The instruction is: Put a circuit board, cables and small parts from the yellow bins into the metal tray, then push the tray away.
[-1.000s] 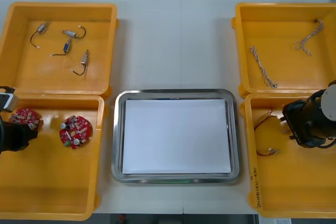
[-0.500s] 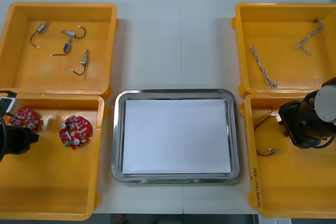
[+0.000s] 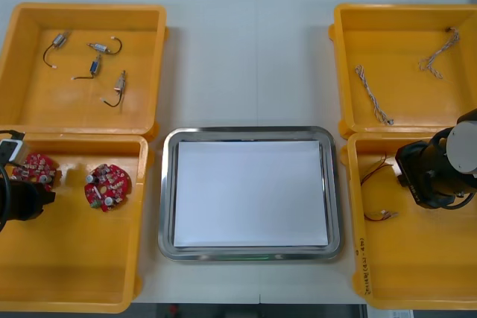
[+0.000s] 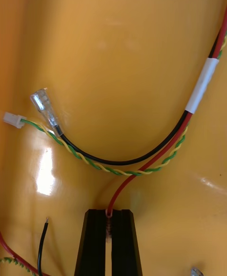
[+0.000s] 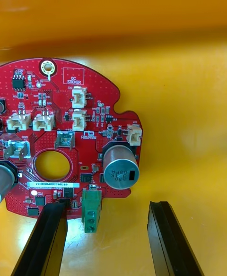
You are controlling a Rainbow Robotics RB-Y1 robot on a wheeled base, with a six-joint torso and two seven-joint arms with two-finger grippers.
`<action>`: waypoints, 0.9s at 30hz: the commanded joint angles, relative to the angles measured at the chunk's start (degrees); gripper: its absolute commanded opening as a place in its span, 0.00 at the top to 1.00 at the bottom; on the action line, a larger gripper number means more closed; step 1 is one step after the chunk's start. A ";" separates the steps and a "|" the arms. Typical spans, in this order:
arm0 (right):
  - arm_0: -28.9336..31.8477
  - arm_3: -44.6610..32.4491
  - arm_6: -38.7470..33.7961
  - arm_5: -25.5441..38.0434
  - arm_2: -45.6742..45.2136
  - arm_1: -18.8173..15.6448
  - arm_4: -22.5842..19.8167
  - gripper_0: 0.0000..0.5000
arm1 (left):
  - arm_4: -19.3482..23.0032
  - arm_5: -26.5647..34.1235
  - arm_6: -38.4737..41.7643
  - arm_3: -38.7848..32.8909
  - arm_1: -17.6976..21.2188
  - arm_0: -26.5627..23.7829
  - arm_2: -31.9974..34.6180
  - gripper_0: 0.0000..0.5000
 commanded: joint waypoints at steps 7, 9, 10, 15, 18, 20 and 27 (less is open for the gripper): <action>0.13 -2.73 1.28 1.62 0.01 -2.14 -1.37 1.00 | -0.87 -0.76 -4.91 0.46 2.54 -1.55 -1.50 0.00; 0.30 -3.61 1.55 2.68 0.01 -3.01 -1.98 1.00 | -0.87 -0.76 -4.91 0.54 2.54 -1.64 -1.50 0.00; 0.30 -4.22 1.63 3.29 0.10 -3.54 -2.33 1.00 | -0.78 -0.76 -4.91 0.54 2.54 -1.64 -1.50 0.00; 1.45 -7.65 1.90 5.22 -0.08 -5.56 -4.27 1.00 | -0.69 -0.76 -5.09 0.54 2.54 -1.72 -1.50 0.85; 2.68 -9.41 2.07 5.40 -1.13 -6.62 -7.17 1.00 | -0.69 -0.76 -5.17 0.54 2.54 -1.81 -1.50 1.00; 4.00 -10.99 2.34 5.40 -1.83 -7.23 -8.92 1.00 | -0.69 -0.67 -5.17 0.54 2.54 -1.90 -1.50 1.00; 8.83 -18.37 3.04 6.28 -2.62 -7.76 -9.98 1.00 | -0.52 -0.67 -5.17 0.63 2.63 -1.90 -1.50 1.00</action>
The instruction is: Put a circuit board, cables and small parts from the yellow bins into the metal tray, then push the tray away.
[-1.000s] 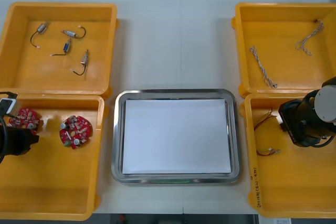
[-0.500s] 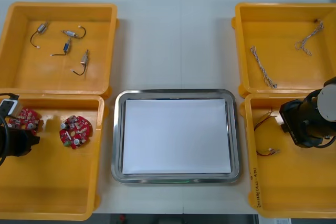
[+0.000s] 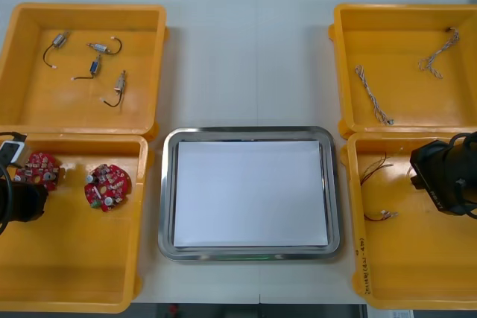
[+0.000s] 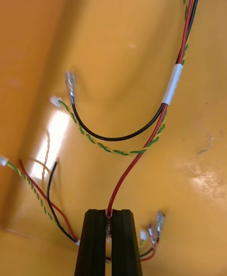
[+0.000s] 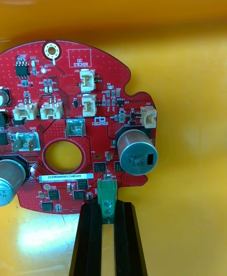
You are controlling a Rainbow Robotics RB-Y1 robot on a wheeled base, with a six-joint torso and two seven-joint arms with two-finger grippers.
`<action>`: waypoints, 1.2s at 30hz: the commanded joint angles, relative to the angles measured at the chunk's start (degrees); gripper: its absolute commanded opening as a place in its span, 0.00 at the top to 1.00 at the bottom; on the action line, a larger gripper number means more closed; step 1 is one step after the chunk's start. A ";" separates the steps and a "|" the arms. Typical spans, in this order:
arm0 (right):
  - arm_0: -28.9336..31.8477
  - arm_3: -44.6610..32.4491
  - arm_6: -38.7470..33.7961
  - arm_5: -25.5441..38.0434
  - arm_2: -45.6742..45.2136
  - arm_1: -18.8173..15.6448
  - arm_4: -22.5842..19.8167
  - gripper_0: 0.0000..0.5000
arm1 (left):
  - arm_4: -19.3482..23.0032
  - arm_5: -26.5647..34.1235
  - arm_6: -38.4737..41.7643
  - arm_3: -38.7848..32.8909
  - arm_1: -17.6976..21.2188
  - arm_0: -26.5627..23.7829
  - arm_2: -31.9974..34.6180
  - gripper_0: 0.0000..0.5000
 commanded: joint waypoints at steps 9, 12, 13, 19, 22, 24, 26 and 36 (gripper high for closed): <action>9.29 -12.21 2.44 2.10 -2.75 -1.02 -1.35 1.00 | 0.04 -0.53 -5.61 -0.32 2.53 -1.43 -0.23 1.00; 10.96 -14.14 2.53 2.10 -2.75 -0.23 -1.43 1.00 | 0.39 1.66 -5.79 -1.20 2.53 -1.43 1.00 1.00; 11.40 -14.58 2.53 2.10 -2.75 -0.05 -1.43 1.00 | 0.57 2.63 -5.79 -1.81 2.53 -1.34 1.44 1.00; 12.72 -17.48 2.62 4.29 -2.75 2.32 -0.55 1.00 | 1.45 8.34 -5.79 -5.59 2.53 0.06 5.83 1.00; 12.63 -18.98 2.62 6.14 -2.75 3.73 0.24 1.00 | 2.06 9.75 -5.61 -7.52 2.53 1.21 7.68 1.00; 12.72 -19.59 2.62 6.84 -2.75 4.61 0.59 1.00 | 2.42 10.45 -5.61 -8.67 2.45 1.91 8.91 1.00; 12.63 -19.77 2.62 7.11 -2.75 5.31 0.85 1.00 | 2.68 11.51 -5.52 -9.72 2.53 2.35 9.88 1.00; 12.80 -19.77 3.06 7.19 -2.57 6.02 0.85 0.89 | 4.09 23.64 -5.00 -17.10 0.34 2.61 17.52 1.00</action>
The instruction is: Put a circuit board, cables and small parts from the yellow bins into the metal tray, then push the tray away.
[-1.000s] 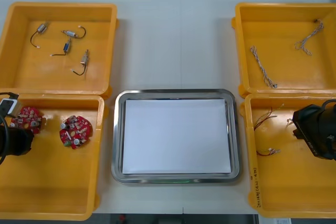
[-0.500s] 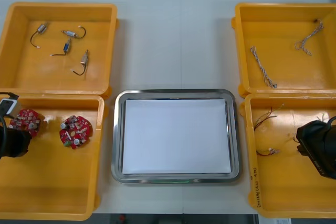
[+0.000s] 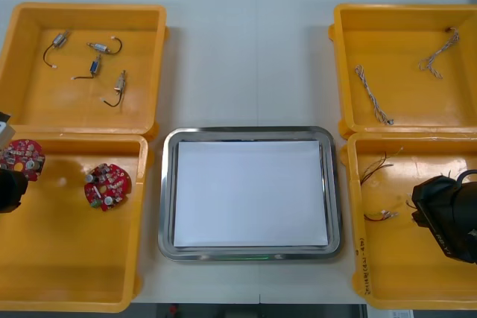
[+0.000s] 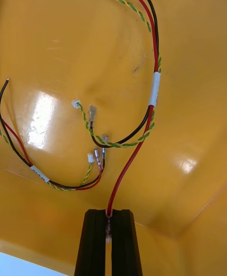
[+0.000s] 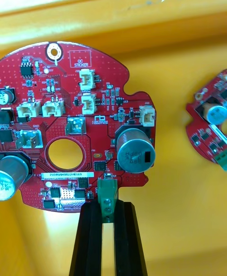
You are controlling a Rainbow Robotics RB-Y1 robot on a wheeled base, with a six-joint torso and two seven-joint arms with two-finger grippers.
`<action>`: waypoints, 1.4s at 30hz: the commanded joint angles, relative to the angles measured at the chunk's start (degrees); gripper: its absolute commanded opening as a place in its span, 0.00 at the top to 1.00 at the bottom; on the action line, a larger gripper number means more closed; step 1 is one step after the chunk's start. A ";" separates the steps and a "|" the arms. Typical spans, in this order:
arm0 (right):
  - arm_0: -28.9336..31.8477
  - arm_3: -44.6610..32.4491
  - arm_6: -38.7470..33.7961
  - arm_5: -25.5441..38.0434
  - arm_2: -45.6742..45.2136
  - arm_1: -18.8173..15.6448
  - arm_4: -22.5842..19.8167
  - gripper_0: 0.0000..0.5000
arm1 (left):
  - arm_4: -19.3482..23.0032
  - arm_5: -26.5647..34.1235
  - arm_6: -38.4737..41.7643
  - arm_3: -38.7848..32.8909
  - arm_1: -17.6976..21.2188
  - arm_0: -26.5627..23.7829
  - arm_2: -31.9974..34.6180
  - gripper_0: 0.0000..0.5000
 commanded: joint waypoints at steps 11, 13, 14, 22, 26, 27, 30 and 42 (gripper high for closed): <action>1.27 -1.98 2.83 0.40 -1.60 0.59 1.08 0.00 | 1.37 12.74 1.55 -12.82 -0.48 -0.80 6.14 1.00; 1.18 -1.98 2.83 0.40 -2.04 0.41 0.73 0.00 | 1.37 15.37 4.10 -14.93 -0.57 -1.86 6.05 1.00; 1.09 -2.07 2.83 0.40 -2.48 0.24 0.64 0.00 | 1.55 17.04 5.50 -16.16 -0.48 -2.56 6.05 1.00; -0.22 -1.98 3.27 0.40 -3.89 -3.63 -0.24 0.00 | 3.66 23.90 13.41 -20.91 -0.48 -8.19 3.59 1.00; -0.84 -0.93 3.44 1.28 -4.76 -6.18 -1.12 0.00 | 3.13 25.13 18.25 -22.49 -0.48 -12.32 -0.63 1.00; -1.02 -0.57 3.53 1.55 -4.94 -6.53 -1.38 0.00 | 2.96 25.31 19.30 -22.75 -0.48 -13.46 -1.95 1.00; -1.54 0.83 4.06 1.72 -5.29 -7.76 -1.91 0.00 | 2.34 25.57 22.38 -23.37 -0.48 -16.45 -5.38 1.00; -1.98 8.21 10.30 -3.82 -5.29 -9.96 -2.43 0.00 | -0.91 25.57 34.60 -24.42 -0.48 -29.19 -22.34 1.00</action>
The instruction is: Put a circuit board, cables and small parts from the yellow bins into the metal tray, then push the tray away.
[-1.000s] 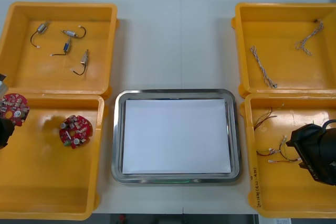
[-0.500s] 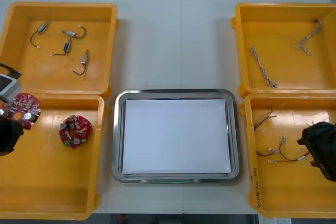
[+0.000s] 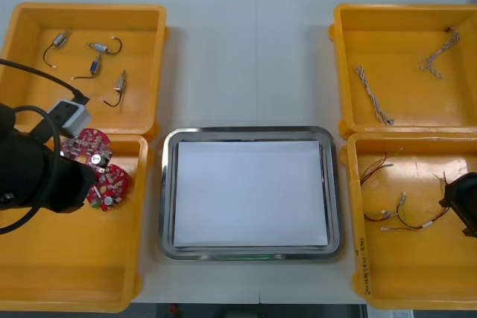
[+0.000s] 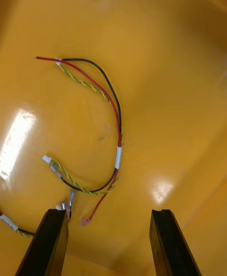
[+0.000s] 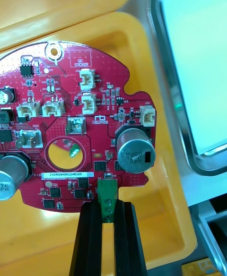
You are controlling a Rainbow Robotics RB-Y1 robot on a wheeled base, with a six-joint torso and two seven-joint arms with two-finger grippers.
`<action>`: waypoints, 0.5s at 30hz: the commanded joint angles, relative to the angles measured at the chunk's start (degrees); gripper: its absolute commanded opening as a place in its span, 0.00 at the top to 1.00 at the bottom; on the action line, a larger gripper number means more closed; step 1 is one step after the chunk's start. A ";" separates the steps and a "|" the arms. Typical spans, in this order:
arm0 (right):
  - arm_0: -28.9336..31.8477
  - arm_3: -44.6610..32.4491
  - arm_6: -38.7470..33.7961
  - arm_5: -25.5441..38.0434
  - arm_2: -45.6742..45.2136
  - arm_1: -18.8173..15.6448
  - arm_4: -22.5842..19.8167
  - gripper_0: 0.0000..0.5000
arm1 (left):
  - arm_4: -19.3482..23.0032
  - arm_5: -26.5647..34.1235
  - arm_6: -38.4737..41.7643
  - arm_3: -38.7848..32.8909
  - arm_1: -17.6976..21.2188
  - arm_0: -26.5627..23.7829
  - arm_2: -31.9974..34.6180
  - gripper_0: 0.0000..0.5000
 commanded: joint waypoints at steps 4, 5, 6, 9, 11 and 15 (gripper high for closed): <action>-0.96 5.62 5.68 -5.66 -1.40 -1.44 -0.45 0.00 | -2.28 -0.04 14.44 -2.16 -0.35 -10.27 -11.08 1.00; -0.96 5.89 5.68 -5.92 -1.40 -1.44 -0.45 0.00 | -2.45 -0.21 14.88 -2.07 -0.35 -10.80 -11.79 1.00; -0.87 6.33 5.77 -6.45 -1.31 -1.44 -0.45 0.00 | -2.72 -0.56 16.02 -2.07 -0.53 -11.85 -13.37 1.00; -0.96 7.82 6.03 -7.42 -0.08 -1.26 -0.18 0.00 | -4.12 -0.65 18.84 -2.07 -1.23 -15.01 -17.85 1.00; -0.87 8.79 6.03 -8.47 0.89 -1.26 0.52 0.00 | -5.18 -0.74 20.68 -1.99 -1.93 -16.77 -20.58 1.00; -0.43 10.63 5.77 -11.28 2.91 -0.91 2.37 0.00 | -6.94 -1.53 24.55 -1.46 -3.43 -20.55 -26.29 1.00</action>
